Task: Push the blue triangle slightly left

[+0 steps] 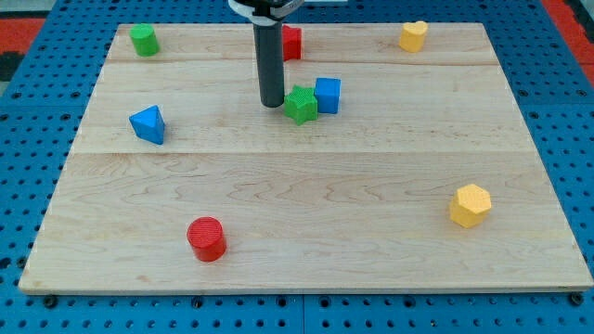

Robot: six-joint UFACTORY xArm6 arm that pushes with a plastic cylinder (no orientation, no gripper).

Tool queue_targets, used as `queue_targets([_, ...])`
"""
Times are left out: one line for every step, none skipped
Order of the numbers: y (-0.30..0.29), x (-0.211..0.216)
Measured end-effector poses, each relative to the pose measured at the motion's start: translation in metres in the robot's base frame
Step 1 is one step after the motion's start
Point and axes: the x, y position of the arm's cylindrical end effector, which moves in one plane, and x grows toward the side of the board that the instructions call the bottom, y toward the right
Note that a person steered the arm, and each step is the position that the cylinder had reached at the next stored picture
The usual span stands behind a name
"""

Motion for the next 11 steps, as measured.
queue_targets([-0.006,0.028])
queue_targets([-0.010,0.041])
queue_targets([-0.036,0.079])
queue_targets([-0.071,0.071])
queue_targets([-0.099,0.052])
queue_targets([-0.117,0.036])
queue_targets([-0.118,0.025])
queue_targets([-0.129,0.025])
queue_targets([-0.160,0.025])
queue_targets([-0.155,0.026])
queue_targets([-0.153,0.021])
